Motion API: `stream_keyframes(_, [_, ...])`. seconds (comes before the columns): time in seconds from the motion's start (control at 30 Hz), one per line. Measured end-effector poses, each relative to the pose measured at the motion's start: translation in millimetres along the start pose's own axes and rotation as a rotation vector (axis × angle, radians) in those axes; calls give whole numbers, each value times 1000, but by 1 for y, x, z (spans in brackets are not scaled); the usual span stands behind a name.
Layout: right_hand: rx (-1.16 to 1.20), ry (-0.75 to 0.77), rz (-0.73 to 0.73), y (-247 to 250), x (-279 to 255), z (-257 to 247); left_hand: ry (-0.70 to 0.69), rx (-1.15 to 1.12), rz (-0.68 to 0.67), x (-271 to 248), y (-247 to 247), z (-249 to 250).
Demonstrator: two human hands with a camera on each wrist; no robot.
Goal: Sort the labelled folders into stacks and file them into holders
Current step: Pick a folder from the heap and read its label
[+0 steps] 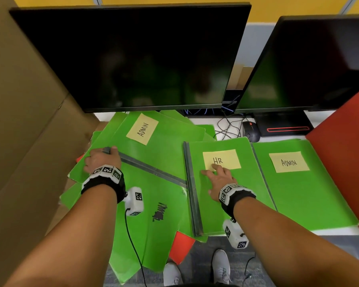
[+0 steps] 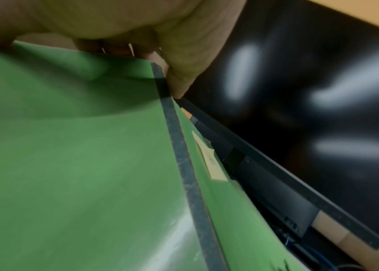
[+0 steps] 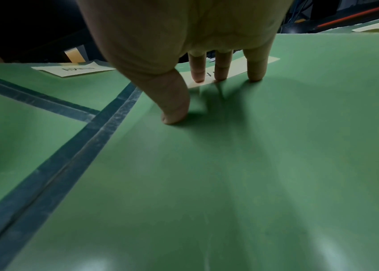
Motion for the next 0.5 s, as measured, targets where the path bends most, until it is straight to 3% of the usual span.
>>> stream_keyframes(0.2, [-35,-47,61,2,-10,2,25,-110,102,-20,33,16])
stream_keyframes(0.5, [14,-17,-47,3,-18,-2,58,-301,252,-50,81,21])
Point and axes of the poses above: each hand's wrist, its own x-axis towards the middle knuckle, its own y-axis out of the back of the hand, z = x × y, the point moved 5 cm from there along x, towards the middle knuckle, and after that the axes turned 8 degrees about -y, right-handed, at the moved point
